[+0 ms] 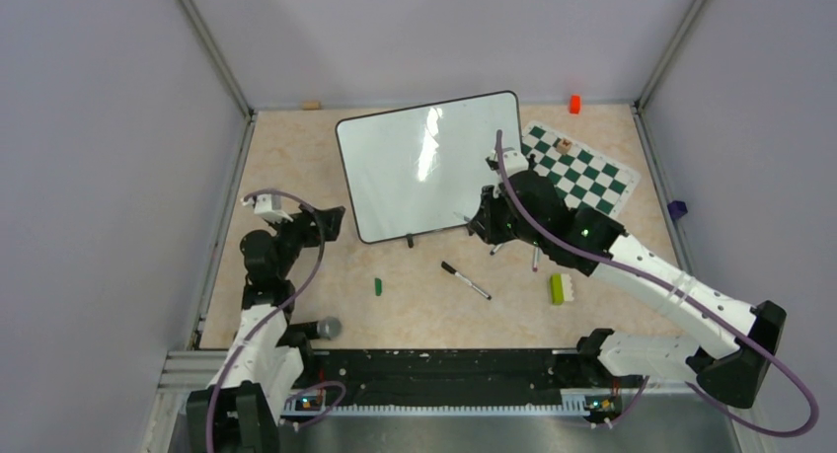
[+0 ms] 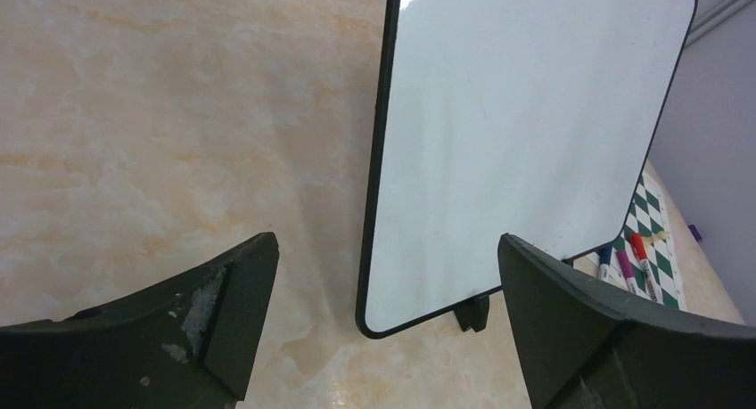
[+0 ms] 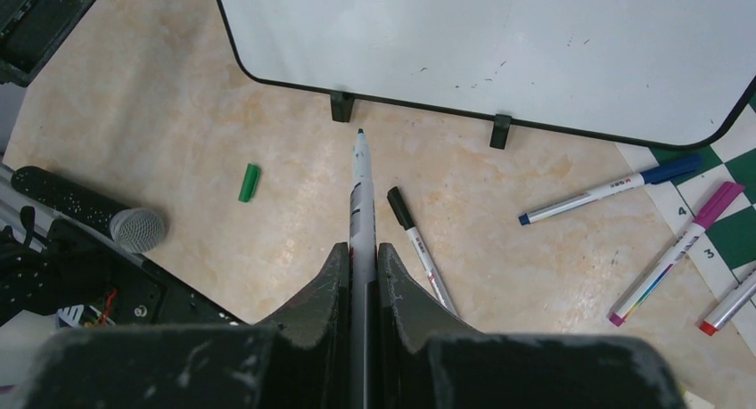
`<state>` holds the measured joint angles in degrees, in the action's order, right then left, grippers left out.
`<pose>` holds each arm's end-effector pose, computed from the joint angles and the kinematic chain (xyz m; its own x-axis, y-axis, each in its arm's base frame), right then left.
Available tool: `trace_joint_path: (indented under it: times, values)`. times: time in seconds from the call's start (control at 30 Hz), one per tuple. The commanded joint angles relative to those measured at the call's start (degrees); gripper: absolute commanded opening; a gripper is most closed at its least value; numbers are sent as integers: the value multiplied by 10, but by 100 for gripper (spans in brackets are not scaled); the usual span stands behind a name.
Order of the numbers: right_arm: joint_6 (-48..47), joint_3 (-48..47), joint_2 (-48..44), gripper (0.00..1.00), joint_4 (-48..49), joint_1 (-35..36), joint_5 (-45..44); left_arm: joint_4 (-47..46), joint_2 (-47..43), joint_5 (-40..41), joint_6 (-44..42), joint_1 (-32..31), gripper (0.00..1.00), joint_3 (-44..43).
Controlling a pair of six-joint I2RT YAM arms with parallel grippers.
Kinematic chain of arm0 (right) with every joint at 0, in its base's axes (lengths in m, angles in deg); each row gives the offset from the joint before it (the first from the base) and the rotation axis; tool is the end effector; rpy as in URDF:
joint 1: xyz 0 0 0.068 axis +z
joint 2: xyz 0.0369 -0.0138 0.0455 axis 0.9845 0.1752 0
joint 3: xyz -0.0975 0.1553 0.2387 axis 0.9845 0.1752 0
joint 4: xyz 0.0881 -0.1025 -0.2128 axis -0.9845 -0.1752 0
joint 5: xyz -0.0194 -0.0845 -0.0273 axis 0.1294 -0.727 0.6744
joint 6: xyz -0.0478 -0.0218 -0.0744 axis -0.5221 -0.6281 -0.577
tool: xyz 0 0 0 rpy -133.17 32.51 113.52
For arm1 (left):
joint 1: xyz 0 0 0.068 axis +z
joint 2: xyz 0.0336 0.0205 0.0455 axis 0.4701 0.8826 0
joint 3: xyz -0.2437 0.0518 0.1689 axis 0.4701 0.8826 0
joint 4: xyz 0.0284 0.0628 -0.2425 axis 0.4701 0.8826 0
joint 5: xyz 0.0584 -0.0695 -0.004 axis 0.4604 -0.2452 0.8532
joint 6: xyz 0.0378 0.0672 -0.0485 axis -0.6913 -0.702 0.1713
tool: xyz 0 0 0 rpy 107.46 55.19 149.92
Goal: Write a sentence on the whiteboard
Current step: Hold the whiteboard on the whiteboard stand.
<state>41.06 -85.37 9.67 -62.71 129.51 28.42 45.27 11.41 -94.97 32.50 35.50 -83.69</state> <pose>0.1759 0.1845 0.3499 -0.6220 -0.0522 -0.7813 -0.4216 0.8631 0.2780 0.1990 -0.0077 0.2370 -0.2054 -0.4724 -0.8571 0.2130 0.8332 -0.5103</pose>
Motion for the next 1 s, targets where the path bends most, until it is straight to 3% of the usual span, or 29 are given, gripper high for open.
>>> trace_joint_path:
  times: [0.0,0.13,0.27,0.3,0.37,0.43,0.8,0.9,0.97]
  values:
    - [-9,-2,-21,0,32,-2,5,-12,-3,-15,-2,4,98,-30]
    - [-7,5,-32,0,29,-2,11,-15,44,-123,-50,2,99,-57]
    - [-6,16,-45,0,25,-2,4,143,68,-34,-41,3,99,-108]
    - [-6,17,-46,0,24,-2,2,159,70,-46,-51,4,99,-117]
    - [-8,17,-47,0,21,-3,-1,43,62,-159,-53,4,99,-83]
    - [-10,16,-46,0,20,-3,-4,-16,58,-160,-31,3,99,-63]
    - [-12,2,-24,0,20,-3,-9,-59,169,-171,-53,22,99,-109]
    - [-12,-6,-20,0,19,-4,-12,-151,258,-261,-1,59,99,-145]
    - [-13,-11,-16,0,19,-5,-16,-259,344,-353,101,79,99,-182]
